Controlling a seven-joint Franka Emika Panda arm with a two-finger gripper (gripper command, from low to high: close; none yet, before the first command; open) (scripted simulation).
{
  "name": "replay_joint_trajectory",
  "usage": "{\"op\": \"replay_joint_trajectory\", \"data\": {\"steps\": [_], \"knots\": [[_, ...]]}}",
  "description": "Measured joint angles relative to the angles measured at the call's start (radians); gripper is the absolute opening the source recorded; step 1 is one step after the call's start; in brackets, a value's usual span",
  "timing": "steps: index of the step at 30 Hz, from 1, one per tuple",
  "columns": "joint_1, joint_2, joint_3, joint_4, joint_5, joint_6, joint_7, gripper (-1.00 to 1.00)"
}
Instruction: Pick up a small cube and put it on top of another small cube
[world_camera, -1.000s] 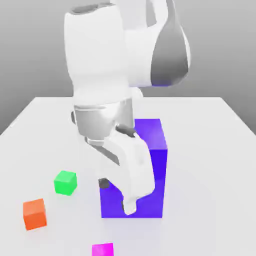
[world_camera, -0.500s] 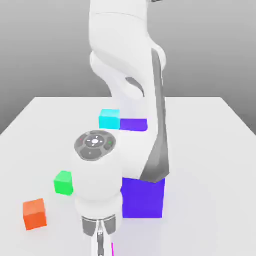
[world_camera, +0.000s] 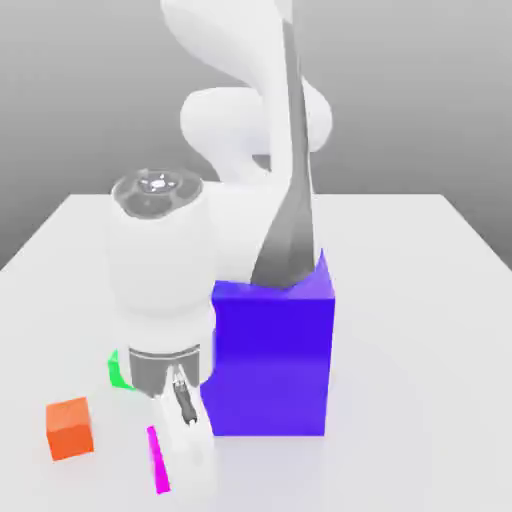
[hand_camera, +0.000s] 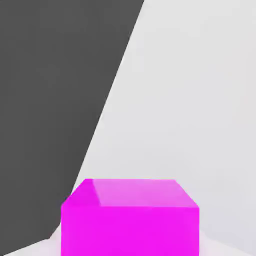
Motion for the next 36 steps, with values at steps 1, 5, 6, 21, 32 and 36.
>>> {"op": "replay_joint_trajectory", "data": {"steps": [1,5,6,21,32,36], "knots": [[-0.010,-0.014,-0.001,-0.009,-0.011,-0.005,-0.049,-1.00],[-0.048,-0.069,-0.008,-0.043,-0.051,-0.022,-0.249,-1.00],[-0.056,-0.083,-0.011,-0.052,-0.060,-0.026,-0.300,-1.00],[-0.178,-0.263,-0.059,-0.192,-0.148,-0.063,-1.095,-1.00],[-0.198,-0.368,-0.142,-0.305,-0.188,-0.060,-1.695,-1.00],[-0.196,-0.401,-0.181,-0.347,-0.204,-0.053,-1.911,-1.00]]}}
